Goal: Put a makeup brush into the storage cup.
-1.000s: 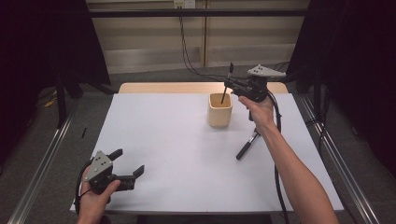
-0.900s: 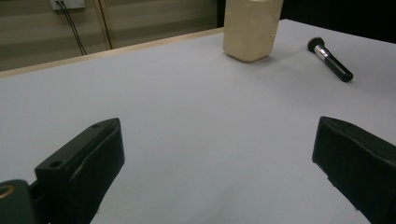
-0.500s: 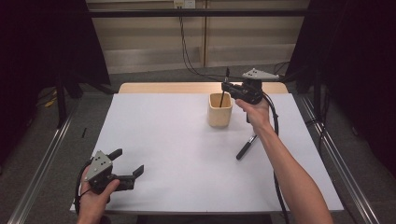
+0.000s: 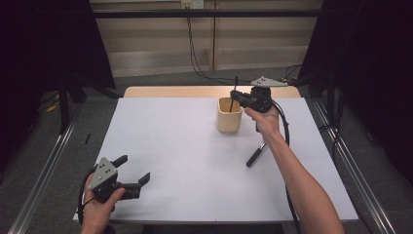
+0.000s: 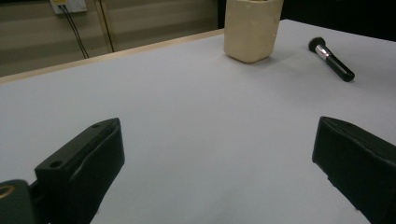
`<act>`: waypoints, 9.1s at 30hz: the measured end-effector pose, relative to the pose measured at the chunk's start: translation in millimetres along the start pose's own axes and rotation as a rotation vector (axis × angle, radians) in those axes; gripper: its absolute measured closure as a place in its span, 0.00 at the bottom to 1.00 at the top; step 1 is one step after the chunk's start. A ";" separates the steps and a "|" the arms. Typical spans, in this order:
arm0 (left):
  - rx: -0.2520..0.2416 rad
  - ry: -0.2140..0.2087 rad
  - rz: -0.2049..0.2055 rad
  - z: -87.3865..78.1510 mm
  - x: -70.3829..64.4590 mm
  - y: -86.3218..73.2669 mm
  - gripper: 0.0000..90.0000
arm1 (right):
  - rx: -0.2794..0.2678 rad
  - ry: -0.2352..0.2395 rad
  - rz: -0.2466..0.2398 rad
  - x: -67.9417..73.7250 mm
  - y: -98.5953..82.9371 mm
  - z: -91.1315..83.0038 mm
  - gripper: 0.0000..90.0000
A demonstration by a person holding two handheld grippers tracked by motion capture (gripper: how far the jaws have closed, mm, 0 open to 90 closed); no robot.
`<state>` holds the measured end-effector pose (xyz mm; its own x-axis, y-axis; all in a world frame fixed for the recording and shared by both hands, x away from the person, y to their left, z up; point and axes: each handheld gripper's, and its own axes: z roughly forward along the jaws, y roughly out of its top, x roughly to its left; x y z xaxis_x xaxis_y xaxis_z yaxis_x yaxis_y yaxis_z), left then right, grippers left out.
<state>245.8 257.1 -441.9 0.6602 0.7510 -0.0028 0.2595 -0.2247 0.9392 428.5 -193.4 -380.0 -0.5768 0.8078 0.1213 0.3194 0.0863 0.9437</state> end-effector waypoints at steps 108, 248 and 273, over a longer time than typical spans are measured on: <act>-0.017 0.038 -0.004 -9.4 6.2 -0.2 0.03 | -0.035 -0.113 0.052 8.5 -65.6 -107.4 0.02; -0.015 0.065 -0.033 -15.5 7.1 -2.8 0.03 | 0.284 -0.232 0.060 -19.4 -63.9 -94.8 0.03; -0.012 0.065 -0.023 -15.4 7.1 -2.6 0.03 | 0.748 -0.223 0.219 -27.9 -65.1 -69.7 0.06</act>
<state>239.0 272.5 -439.0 0.6071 0.7946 -0.0026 0.2655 -0.1998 0.9432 371.4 -262.2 -423.3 -0.3047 0.9420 0.1408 0.8713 0.2159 0.4407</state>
